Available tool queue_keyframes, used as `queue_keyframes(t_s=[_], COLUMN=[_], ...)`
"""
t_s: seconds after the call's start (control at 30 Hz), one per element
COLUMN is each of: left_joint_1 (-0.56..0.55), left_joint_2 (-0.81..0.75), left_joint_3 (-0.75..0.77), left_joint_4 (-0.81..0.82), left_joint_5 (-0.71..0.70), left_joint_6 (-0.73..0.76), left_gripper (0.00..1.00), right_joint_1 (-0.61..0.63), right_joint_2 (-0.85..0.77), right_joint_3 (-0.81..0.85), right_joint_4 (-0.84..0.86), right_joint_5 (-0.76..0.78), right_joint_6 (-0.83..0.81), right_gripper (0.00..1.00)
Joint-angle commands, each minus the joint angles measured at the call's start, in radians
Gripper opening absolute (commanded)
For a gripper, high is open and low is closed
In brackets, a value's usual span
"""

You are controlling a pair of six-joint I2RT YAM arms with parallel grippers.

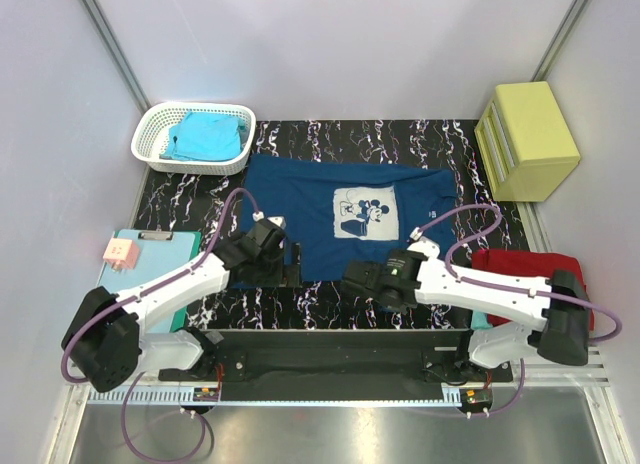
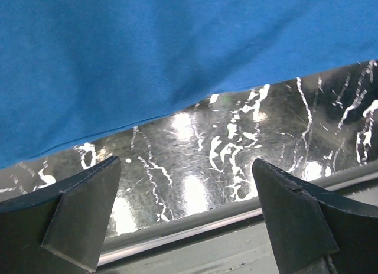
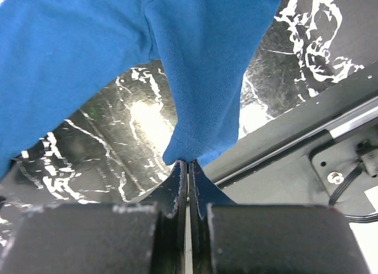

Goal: Fold and stack the t-shirts
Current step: Grap the side of the flattened tshirt closest away from the robot with both arms

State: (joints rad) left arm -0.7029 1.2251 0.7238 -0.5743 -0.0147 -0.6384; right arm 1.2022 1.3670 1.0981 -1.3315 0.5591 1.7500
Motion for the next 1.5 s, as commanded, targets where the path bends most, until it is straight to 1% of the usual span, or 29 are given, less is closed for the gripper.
queue_keyframes(t_s=[0.0, 0.07, 0.1, 0.2, 0.23, 0.33, 0.4, 0.57, 0.6, 0.67, 0.7, 0.77, 0.8, 0.83, 0.9, 0.93, 1.1, 1.13, 1.2, 1.3, 1.4, 1.47], left_joint_1=[-0.001, 0.003, 0.005, 0.009, 0.014, 0.032, 0.048, 0.161, 0.205, 0.246, 0.27, 0.275, 0.275, 0.275, 0.275, 0.276, 0.276, 0.276, 0.278, 0.287, 0.299, 0.318], left_joint_2=[-0.056, -0.078, -0.096, -0.121, -0.131, -0.13, -0.119, -0.063, -0.056, -0.052, -0.056, -0.067, -0.076, -0.079, -0.079, -0.079, -0.065, -0.067, -0.078, -0.105, -0.116, -0.105], left_joint_3=[0.005, 0.005, 0.005, -0.004, -0.007, -0.029, -0.046, -0.063, -0.06, -0.05, -0.047, -0.04, -0.04, -0.046, -0.057, -0.06, -0.054, -0.052, -0.05, -0.055, -0.058, -0.063], left_joint_4=[-0.024, -0.027, -0.027, -0.039, -0.045, -0.064, -0.067, -0.071, -0.071, -0.076, -0.079, -0.091, -0.094, -0.098, -0.098, -0.099, -0.111, -0.12, -0.142, -0.16, -0.176, -0.177], left_joint_5=[-0.096, -0.117, -0.123, -0.157, -0.165, -0.18, -0.185, -0.176, -0.172, -0.165, -0.166, -0.174, -0.174, -0.177, -0.18, -0.183, -0.208, -0.217, -0.243, -0.267, -0.289, -0.294], left_joint_6=[-0.067, -0.078, -0.09, -0.122, -0.132, -0.171, -0.188, -0.199, -0.193, -0.191, -0.193, -0.196, -0.201, -0.207, -0.218, -0.221, -0.244, -0.248, -0.26, -0.279, -0.285, -0.288], left_gripper=[0.99, 0.99, 0.99, 0.99, 0.99, 0.99, 0.99, 0.99, 0.97, 0.95, 0.9, 0.8, 0.65, 0.57, 0.45, 0.44, 0.43, 0.47, 0.52, 0.55, 0.54, 0.5], right_joint_1=[-0.004, -0.004, -0.004, -0.004, -0.004, -0.004, -0.004, -0.006, -0.003, -0.001, -0.004, -0.004, -0.004, -0.004, -0.004, -0.004, -0.004, -0.004, -0.004, -0.003, -0.004, -0.006], right_joint_2=[-0.115, -0.179, -0.247, -0.334, -0.339, -0.307, -0.257, -0.174, -0.172, -0.184, -0.192, -0.212, -0.218, -0.224, -0.238, -0.246, -0.258, -0.258, -0.259, -0.269, -0.278, -0.286], right_joint_3=[-0.023, -0.04, -0.055, -0.063, -0.06, -0.043, -0.018, 0.04, 0.049, 0.052, 0.046, 0.033, 0.028, 0.022, 0.006, 0.003, -0.01, -0.012, -0.017, -0.029, -0.041, -0.049], right_joint_4=[-0.299, -0.301, -0.301, -0.299, -0.299, -0.298, -0.298, -0.298, -0.298, -0.299, -0.298, -0.299, -0.299, -0.298, -0.298, -0.299, -0.296, -0.298, -0.295, -0.291, -0.284, -0.279], right_joint_5=[0.042, 0.064, 0.073, 0.119, 0.128, 0.142, 0.15, 0.203, 0.212, 0.229, 0.234, 0.242, 0.243, 0.242, 0.242, 0.242, 0.248, 0.246, 0.246, 0.243, 0.242, 0.242], right_joint_6=[0.112, 0.143, 0.161, 0.161, 0.154, 0.131, 0.108, 0.039, 0.033, 0.031, 0.031, 0.026, 0.025, 0.022, 0.019, 0.014, -0.004, -0.009, -0.014, -0.02, -0.027, -0.033], right_gripper=[0.0, 0.0, 0.0, 0.0, 0.0, 0.0, 0.0, 0.0, 0.0, 0.0, 0.0, 0.0, 0.0, 0.0, 0.0, 0.0, 0.0, 0.0, 0.0, 0.0, 0.0, 0.0])
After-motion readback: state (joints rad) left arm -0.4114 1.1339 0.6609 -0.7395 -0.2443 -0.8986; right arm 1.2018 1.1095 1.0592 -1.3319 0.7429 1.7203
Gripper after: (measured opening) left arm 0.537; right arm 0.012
